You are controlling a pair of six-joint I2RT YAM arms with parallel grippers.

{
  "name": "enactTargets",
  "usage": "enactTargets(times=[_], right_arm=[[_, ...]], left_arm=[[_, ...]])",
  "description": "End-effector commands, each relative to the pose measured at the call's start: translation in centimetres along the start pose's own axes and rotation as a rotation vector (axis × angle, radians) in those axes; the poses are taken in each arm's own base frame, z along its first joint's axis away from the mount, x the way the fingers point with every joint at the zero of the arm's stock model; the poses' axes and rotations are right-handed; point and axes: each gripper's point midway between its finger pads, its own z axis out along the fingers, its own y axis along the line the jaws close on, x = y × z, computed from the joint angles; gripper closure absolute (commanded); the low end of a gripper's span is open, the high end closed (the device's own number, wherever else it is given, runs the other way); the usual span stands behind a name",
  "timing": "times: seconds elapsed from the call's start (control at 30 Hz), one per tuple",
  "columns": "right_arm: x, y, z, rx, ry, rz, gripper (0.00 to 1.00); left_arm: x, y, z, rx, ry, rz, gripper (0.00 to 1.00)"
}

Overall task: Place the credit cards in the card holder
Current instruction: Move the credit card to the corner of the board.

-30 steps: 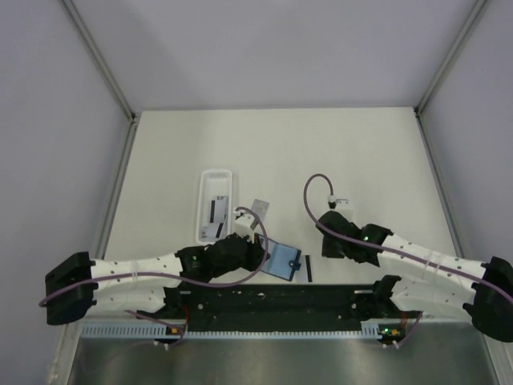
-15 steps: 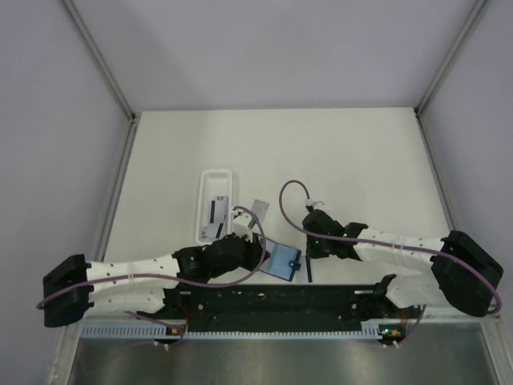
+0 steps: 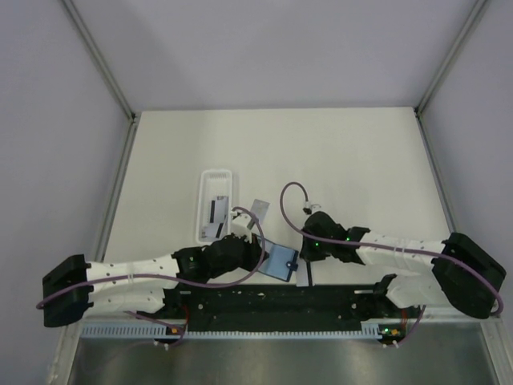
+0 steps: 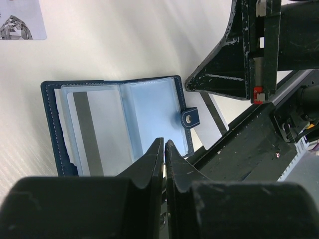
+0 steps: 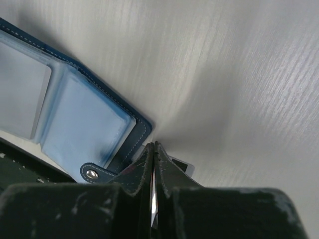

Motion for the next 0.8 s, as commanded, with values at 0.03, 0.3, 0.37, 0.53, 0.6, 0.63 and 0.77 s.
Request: enactTargets(times=[0.03, 0.3, 0.37, 0.53, 0.6, 0.63, 0.77], right_arm=[[3.2, -1.4, -0.6, 0.012, 0.085, 0.000, 1.00], [1.3, -2.2, -2.4, 0.073, -0.025, 0.044, 1.00], [0.2, -2.4, -3.7, 0.080, -0.095, 0.081, 0.95], [0.4, -1.8, -6.2, -0.002, -0.131, 0.160, 0.74], [1.8, -1.6, -6.4, -0.032, -0.079, 0.180, 0.72], [2.7, -1.4, -6.4, -0.051, -0.045, 0.195, 0.71], [5.4, -1.1, -6.5, -0.110, 0.047, 0.253, 0.68]], left_arm=[[-0.7, -0.4, -0.1, 0.018, -0.034, -0.014, 0.90], [-0.8, -0.6, -0.1, 0.024, -0.036, -0.013, 0.90], [-0.7, -0.7, 0.0, 0.027, -0.033, -0.007, 0.90], [-0.5, -1.8, 0.9, 0.060, 0.000, 0.035, 0.90], [-0.6, -3.0, 1.5, 0.094, 0.016, 0.051, 0.89], [-0.5, -3.5, 1.9, 0.113, 0.020, 0.057, 0.88], [0.4, -5.1, 3.4, 0.178, 0.064, 0.072, 0.85]])
